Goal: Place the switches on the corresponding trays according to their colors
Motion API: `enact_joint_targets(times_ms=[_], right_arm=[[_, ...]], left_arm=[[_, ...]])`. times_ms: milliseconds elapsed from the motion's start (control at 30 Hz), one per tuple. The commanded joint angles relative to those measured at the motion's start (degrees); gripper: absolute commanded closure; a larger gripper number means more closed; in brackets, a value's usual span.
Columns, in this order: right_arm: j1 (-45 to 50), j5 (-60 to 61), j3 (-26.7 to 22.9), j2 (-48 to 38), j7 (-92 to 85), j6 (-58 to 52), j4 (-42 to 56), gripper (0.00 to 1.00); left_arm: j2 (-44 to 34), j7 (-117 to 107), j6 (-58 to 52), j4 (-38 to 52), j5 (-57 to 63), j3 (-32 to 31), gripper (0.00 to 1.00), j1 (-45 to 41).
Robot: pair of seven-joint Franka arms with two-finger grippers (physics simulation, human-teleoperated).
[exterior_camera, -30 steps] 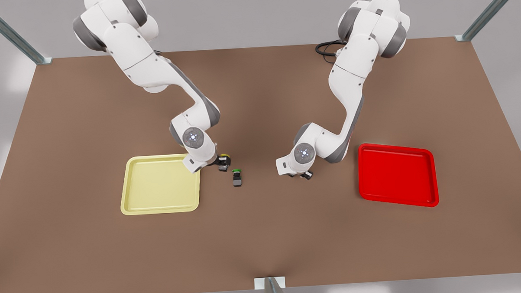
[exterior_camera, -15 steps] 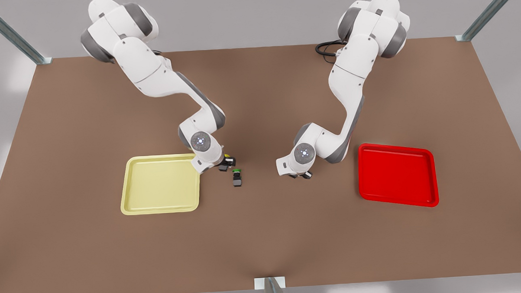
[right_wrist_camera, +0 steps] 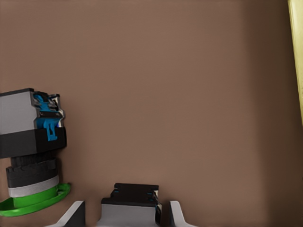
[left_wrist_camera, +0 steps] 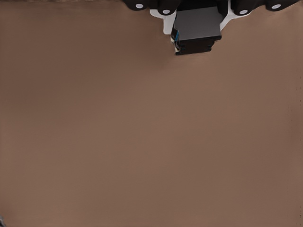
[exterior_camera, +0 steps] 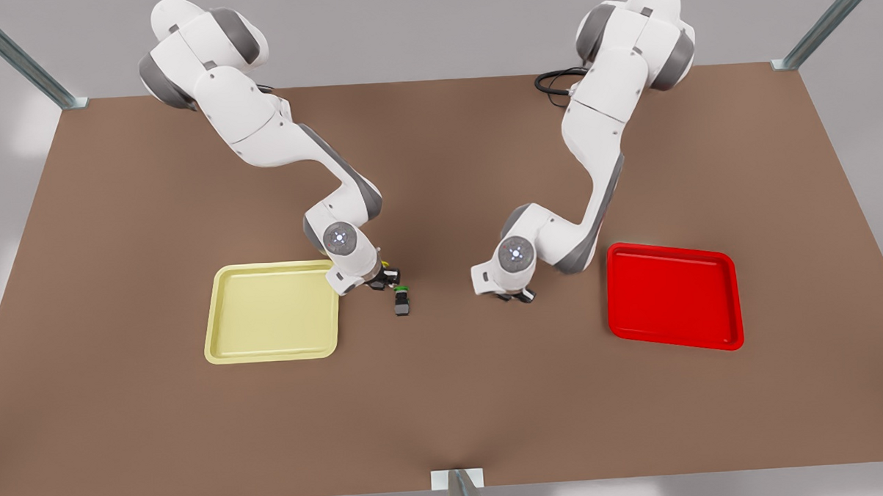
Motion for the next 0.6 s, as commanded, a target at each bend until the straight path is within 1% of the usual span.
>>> enact_joint_targets(times_ms=[0, 33, 100, 167, 233, 333, 400, 500, 533, 567], right_arm=[[0.00, 0.00, 0.00, 0.00, 0.00, 0.00, 0.00, 0.34], [0.00, 0.00, 0.00, 0.00, 0.00, 0.00, -0.09, 0.34], [0.00, 0.00, 0.00, 0.09, -0.09, 0.00, 0.00, 0.37], [0.00, 0.00, 0.00, 0.09, -0.18, -0.44, 0.09, 0.38], [0.00, 0.00, -0.09, 0.00, -0.18, -0.88, 0.09, 0.38], [0.09, 0.00, -0.09, 0.00, -0.18, -0.88, 0.18, 0.40], [0.09, 0.00, -0.09, 0.00, -0.09, -0.88, 0.09, 0.42], [0.09, 0.00, -0.09, 0.00, -0.18, -0.97, 0.09, 0.43], [0.09, 0.00, -0.09, 0.00, -0.18, -1.14, 0.09, 0.44], [0.09, 0.00, -0.09, 0.00, -0.18, -1.14, 0.09, 0.45]], left_arm=[[-0.63, 0.93, -1.20, -0.01, -4.55, 0.47, 0.47, 0.00], [-2.12, 3.21, -2.96, -0.79, -4.55, 1.96, 0.47, 0.00], [-6.95, 9.54, -3.05, -5.72, -4.64, 5.66, 0.47, 0.00], [-10.12, 17.01, -2.70, -10.02, -4.72, 10.22, 0.47, 0.00], [-11.97, 24.39, -2.43, -13.28, -4.90, 15.41, 0.46, 0.00], [-12.06, 34.50, -0.94, -14.16, -4.99, 22.18, 0.46, 0.27], [-10.82, 39.78, 1.78, -14.16, -5.07, 23.94, 0.46, 2.73], [-7.57, 45.84, 5.30, -14.16, -4.99, 24.03, 0.46, 7.39], [-6.78, 46.28, 6.09, -14.16, -4.99, 24.03, 0.43, 8.35], [-6.43, 46.28, 6.18, -14.16, -4.99, 24.03, 0.38, 8.44]])
